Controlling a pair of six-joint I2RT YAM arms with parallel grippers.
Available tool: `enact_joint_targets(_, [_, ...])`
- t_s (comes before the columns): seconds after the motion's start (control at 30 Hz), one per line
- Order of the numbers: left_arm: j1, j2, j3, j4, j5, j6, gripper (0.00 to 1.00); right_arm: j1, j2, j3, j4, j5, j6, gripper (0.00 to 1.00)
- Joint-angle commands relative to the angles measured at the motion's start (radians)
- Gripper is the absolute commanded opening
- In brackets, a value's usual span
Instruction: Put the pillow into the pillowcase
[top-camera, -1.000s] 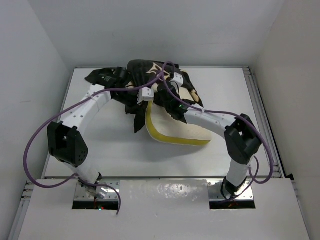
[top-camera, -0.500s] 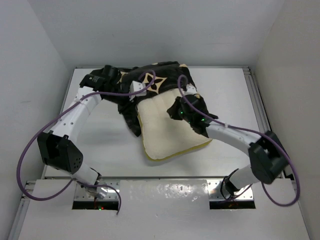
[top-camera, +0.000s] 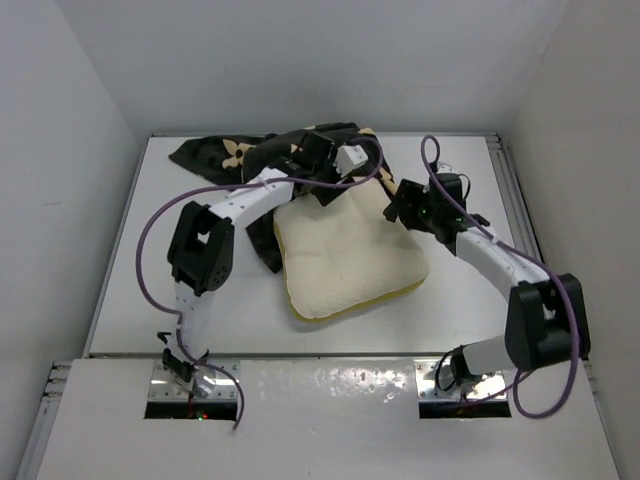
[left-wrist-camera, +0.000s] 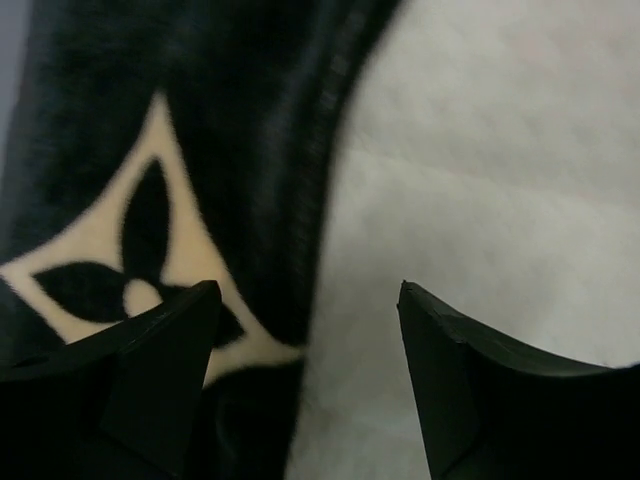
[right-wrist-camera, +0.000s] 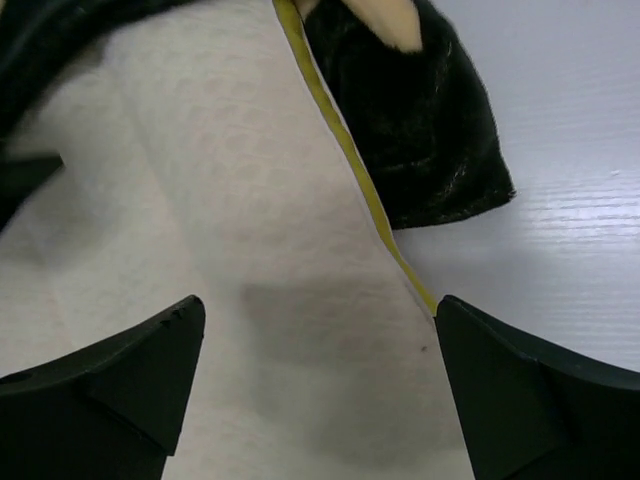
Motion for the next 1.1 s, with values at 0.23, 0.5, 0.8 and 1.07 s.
enact_joint_targets(0.23, [-0.008, 0.214, 0.166, 0.219, -0.185, -0.048, 0.62, -0.073, 0.348, 0.11, 0.066, -0.443, -0.089, 0.91])
enact_joint_targets(0.5, [-0.016, 0.231, 0.17, 0.139, -0.009, -0.061, 0.0, -0.01, 0.333, 0.062, 0.204, -0.513, -0.091, 0.27])
enact_joint_targets(0.8, [-0.105, 0.104, 0.549, -0.374, 0.471, 0.037, 0.0, 0.131, 0.029, -0.017, 0.469, -0.296, -0.038, 0.0])
enact_joint_targets(1.07, [-0.132, -0.122, 0.465, -0.62, 0.675, 0.101, 0.0, 0.162, -0.156, -0.073, 0.653, 0.006, 0.058, 0.0])
